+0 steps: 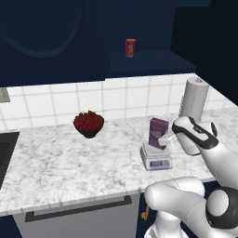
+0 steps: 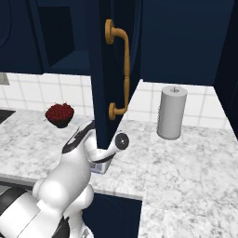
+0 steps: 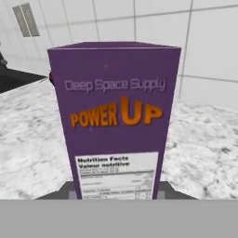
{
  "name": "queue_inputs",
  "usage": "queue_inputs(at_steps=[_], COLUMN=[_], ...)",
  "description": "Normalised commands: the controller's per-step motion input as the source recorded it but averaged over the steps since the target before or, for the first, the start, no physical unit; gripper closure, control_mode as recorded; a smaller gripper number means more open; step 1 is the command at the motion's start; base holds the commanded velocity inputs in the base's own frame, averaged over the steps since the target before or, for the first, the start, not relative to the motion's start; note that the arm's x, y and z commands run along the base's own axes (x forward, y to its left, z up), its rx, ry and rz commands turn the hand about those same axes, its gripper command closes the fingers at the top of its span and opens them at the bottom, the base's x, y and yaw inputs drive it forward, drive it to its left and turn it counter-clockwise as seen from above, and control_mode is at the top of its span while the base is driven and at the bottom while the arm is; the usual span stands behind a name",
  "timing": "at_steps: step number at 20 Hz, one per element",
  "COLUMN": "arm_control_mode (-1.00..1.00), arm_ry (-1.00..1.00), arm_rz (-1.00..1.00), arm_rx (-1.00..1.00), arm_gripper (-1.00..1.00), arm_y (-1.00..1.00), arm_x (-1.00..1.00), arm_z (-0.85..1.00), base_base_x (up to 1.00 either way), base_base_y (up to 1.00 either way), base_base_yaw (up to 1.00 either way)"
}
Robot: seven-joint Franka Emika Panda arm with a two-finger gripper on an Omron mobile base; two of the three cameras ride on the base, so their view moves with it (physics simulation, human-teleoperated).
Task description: Pick the cereal and place it on the digital scale for weighing, and close the cabinet.
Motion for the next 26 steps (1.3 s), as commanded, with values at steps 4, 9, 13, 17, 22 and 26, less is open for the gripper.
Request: queue_inputs(at_steps=[4, 9, 13, 17, 22, 26], arm_control_mode=[-1.00, -1.00, -1.00, -1.00, -1.00, -1.00], arm_ry=[0.00, 0.00, -0.02, -0.04, -0.07, -0.06], arm_rz=[0.00, 0.00, 0.00, 0.00, 0.00, 0.00], arm_rx=[0.00, 0.00, 0.00, 0.00, 0.00, 0.01], arm_gripper=[-1.00, -1.00, -1.00, -1.00, -1.00, -1.00], arm_y=[0.00, 0.00, 0.00, 0.00, -0.05, -0.19], arm_x=[0.00, -0.20, -0.30, -0.14, -0.34, -0.51], arm_z=[0.00, 0.00, 0.00, 0.00, 0.01, 0.12], base_base_x=[0.00, 0.00, 0.00, 0.00, 0.00, 0.00], base_base_y=[0.00, 0.00, 0.00, 0.00, 0.00, 0.00], base_base_yaw=[0.00, 0.00, 0.00, 0.00, 0.00, 0.00])
